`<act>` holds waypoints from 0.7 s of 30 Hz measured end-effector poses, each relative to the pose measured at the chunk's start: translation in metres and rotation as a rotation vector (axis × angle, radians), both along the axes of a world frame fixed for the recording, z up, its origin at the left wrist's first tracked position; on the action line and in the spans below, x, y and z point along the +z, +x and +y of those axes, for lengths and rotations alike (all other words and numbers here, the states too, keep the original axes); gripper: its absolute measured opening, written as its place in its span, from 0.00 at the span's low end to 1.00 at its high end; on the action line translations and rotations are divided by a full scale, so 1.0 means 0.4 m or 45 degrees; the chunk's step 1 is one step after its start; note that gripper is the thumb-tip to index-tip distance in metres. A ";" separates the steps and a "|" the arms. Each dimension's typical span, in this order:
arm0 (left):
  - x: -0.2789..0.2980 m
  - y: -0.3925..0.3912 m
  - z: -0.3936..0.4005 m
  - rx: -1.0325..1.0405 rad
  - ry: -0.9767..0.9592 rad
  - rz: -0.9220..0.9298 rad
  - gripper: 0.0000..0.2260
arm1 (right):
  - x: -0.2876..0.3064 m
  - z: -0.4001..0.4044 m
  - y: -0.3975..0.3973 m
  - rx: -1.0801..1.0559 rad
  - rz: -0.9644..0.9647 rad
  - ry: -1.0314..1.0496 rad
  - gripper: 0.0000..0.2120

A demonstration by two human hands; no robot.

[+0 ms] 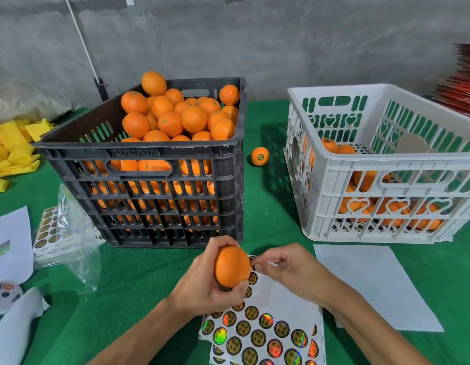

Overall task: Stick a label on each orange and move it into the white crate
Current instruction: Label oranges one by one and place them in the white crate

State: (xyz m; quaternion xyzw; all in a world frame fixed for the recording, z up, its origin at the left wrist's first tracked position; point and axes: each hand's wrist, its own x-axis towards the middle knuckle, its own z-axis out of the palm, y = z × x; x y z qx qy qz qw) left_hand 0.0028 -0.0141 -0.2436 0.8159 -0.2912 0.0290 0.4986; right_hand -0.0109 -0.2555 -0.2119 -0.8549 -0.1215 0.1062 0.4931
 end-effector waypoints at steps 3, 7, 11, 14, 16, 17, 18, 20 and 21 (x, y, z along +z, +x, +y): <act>0.002 0.001 -0.001 0.001 0.009 -0.002 0.34 | -0.001 -0.008 0.000 0.058 0.078 0.004 0.13; 0.006 -0.001 -0.004 0.000 0.010 -0.012 0.32 | -0.002 -0.014 0.002 0.071 0.112 -0.038 0.16; 0.008 -0.002 -0.005 -0.004 0.011 -0.014 0.32 | -0.003 -0.013 0.002 0.065 0.064 -0.081 0.14; 0.010 -0.003 -0.005 -0.001 0.017 -0.015 0.32 | -0.003 -0.007 0.000 0.061 0.019 -0.059 0.10; 0.008 -0.002 -0.005 -0.003 0.019 -0.012 0.32 | -0.002 -0.003 -0.002 0.040 -0.009 -0.058 0.09; 0.007 -0.002 -0.005 -0.002 0.020 -0.007 0.33 | -0.002 -0.002 -0.002 0.031 -0.021 -0.063 0.09; 0.006 -0.002 -0.004 -0.001 0.019 -0.001 0.33 | -0.001 -0.001 -0.002 0.029 -0.034 -0.066 0.09; 0.003 -0.001 -0.003 0.000 0.016 0.002 0.34 | -0.001 -0.005 -0.003 0.058 -0.064 -0.072 0.08; 0.002 0.000 -0.003 0.000 0.016 -0.002 0.34 | 0.000 -0.007 -0.004 0.087 -0.065 -0.072 0.08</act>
